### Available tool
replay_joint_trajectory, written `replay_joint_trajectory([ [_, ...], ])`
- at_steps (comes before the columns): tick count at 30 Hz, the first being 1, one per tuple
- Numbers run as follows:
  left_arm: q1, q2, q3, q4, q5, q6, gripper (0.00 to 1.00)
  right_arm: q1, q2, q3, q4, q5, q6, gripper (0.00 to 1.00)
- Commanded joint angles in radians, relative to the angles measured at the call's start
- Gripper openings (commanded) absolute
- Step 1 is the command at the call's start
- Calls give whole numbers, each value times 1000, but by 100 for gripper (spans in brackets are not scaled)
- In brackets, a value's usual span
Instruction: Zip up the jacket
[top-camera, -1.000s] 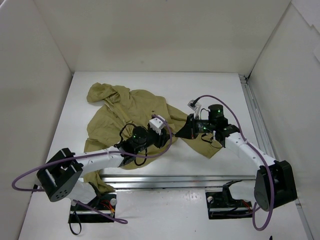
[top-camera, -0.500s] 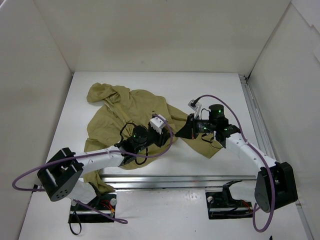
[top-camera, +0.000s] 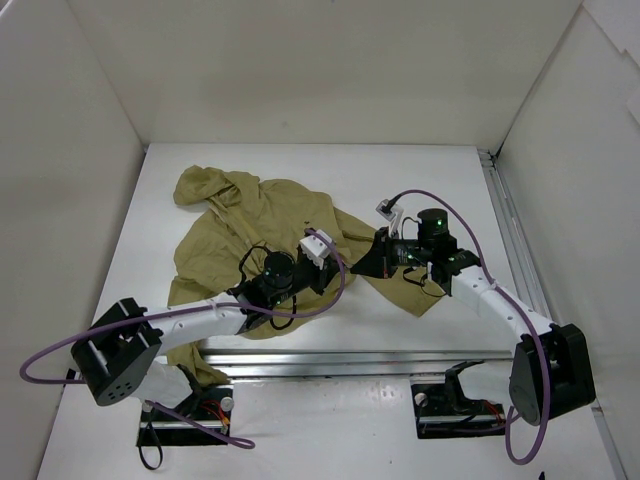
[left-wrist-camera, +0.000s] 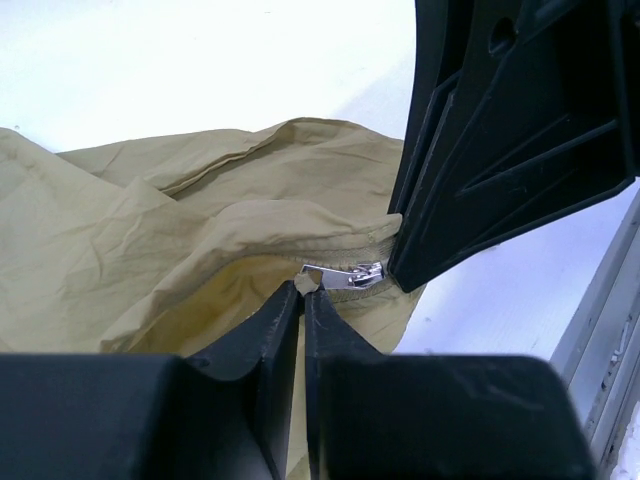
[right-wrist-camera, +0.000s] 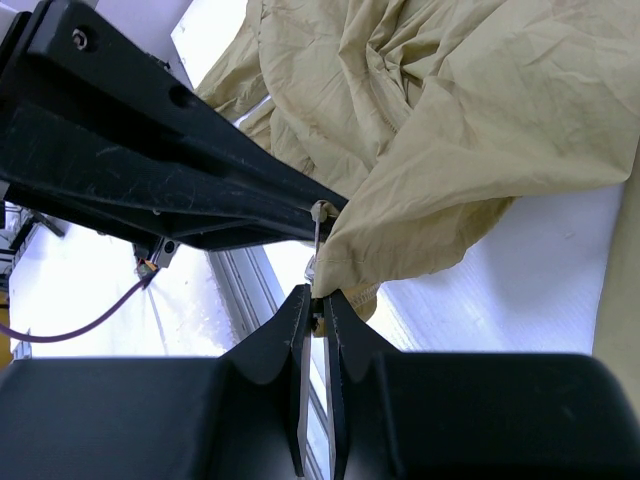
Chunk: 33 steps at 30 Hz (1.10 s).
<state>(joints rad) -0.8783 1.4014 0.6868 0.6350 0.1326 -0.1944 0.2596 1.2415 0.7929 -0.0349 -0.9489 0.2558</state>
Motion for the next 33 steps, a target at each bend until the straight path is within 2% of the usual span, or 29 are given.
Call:
replay_joint_trajectory([
  [1,-7,-45,54,75,15,21,2,-8,-34,22,73,-24,2,0],
  [5,-7,-44,60,75,-7,12,0,-5,-34,19,73,-22,3,0],
  [13,-7,-48,11,121,-232,-63,0,-6,-59,12,70,4,25,0],
  [21,-7,-35,-35,164,-419,-243,0,-5,-77,17,64,24,53,0],
  [27,18,-30,-26,111,-487,-356,0,-5,-99,11,55,38,54,0],
  [33,67,-76,-18,-6,-521,-381,0,-5,-122,22,40,93,59,0],
])
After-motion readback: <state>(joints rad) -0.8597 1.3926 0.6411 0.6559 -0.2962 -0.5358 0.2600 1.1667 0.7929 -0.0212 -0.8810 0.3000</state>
